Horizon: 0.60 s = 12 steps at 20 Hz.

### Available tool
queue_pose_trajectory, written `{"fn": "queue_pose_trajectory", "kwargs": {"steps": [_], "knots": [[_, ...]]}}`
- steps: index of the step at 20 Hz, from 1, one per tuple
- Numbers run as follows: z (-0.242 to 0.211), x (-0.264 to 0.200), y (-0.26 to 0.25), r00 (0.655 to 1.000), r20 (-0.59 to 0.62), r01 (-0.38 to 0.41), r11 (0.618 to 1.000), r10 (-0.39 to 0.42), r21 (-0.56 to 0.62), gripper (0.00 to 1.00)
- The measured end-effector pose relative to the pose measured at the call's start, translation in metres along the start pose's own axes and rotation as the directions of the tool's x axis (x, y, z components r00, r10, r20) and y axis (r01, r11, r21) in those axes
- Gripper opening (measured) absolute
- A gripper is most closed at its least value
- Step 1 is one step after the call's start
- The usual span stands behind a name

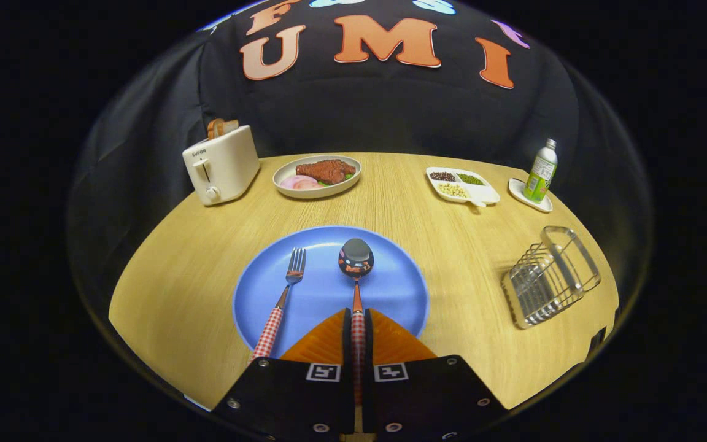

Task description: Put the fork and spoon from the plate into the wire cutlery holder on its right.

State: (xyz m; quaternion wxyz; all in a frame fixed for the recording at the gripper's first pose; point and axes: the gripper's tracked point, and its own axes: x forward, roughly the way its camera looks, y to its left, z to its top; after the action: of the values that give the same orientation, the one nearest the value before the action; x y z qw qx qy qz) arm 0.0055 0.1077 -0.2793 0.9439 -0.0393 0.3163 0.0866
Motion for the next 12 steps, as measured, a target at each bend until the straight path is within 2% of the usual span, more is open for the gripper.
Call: {"fn": "queue_pose_trajectory", "kwargs": {"steps": [7,12], "knots": [[0.045,-0.073,-0.096,0.999,-0.051,0.017,1.000,-0.017,-0.003,0.05],[0.055,-0.103,-0.161,0.987,-0.155,0.038,0.997,-0.047,-0.060,0.05]]}}
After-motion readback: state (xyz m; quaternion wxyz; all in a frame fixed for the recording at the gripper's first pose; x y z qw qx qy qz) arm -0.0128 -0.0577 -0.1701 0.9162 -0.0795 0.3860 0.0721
